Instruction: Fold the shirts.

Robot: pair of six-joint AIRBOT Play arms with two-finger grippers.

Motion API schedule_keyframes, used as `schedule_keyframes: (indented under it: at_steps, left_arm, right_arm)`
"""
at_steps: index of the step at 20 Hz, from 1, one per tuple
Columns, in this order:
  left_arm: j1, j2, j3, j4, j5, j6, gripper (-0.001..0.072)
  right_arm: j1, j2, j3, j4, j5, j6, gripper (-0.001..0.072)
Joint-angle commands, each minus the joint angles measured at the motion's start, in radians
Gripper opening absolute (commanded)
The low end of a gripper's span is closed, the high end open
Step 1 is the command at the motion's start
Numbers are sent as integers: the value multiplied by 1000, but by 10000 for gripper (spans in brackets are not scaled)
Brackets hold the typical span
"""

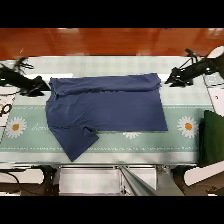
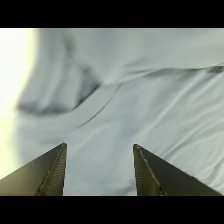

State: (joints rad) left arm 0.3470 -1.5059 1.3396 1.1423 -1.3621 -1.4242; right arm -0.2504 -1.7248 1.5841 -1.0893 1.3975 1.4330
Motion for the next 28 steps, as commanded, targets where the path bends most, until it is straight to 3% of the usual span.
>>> schedule_keyframes:
  at_steps: [1, 3, 6, 10, 17, 23, 24, 25, 26, 27, 28]
  left_arm:
    - [112, 200, -119, 54, 25, -37, 508]
    - [201, 342, -312, 26, 86, -54, 507]
    - [321, 489, -623, -129, 116, -50, 507]
    - [324, 508, -826, -147, 113, -24, 507]
    - [271, 507, -919, -140, 141, 29, 507]
    - [103, 462, -918, -138, 223, 25, 504]
    - [75, 456, -918, -138, 243, 25, 427]
    - [48, 452, -918, -138, 265, 25, 226]
    - [26, 452, -918, -144, 283, 24, 146]
    - [7, 452, -917, -149, 294, 24, 140]
    - [-3, 452, -915, -149, 296, 24, 70]
  right_arm:
    - [-64, 190, -202, -45, -68, 31, 410]
    - [-85, 333, -462, 3, -197, -1, 411]
    - [-126, 542, -845, 214, -348, -166, 413]
    - [-180, 747, -1155, 420, -381, -298, 413]
    - [-179, 811, -1240, 434, -377, -306, 412]
    - [-179, 811, -1239, 479, -379, -306, 412]
    - [-179, 811, -1239, 489, -378, -306, 412]
    - [-181, 811, -1239, 500, -378, -306, 412]
    - [-192, 812, -1238, 516, -371, -306, 413]
    - [-209, 812, -1234, 526, -362, -306, 412]
    - [-234, 812, -1230, 528, -342, -308, 412]
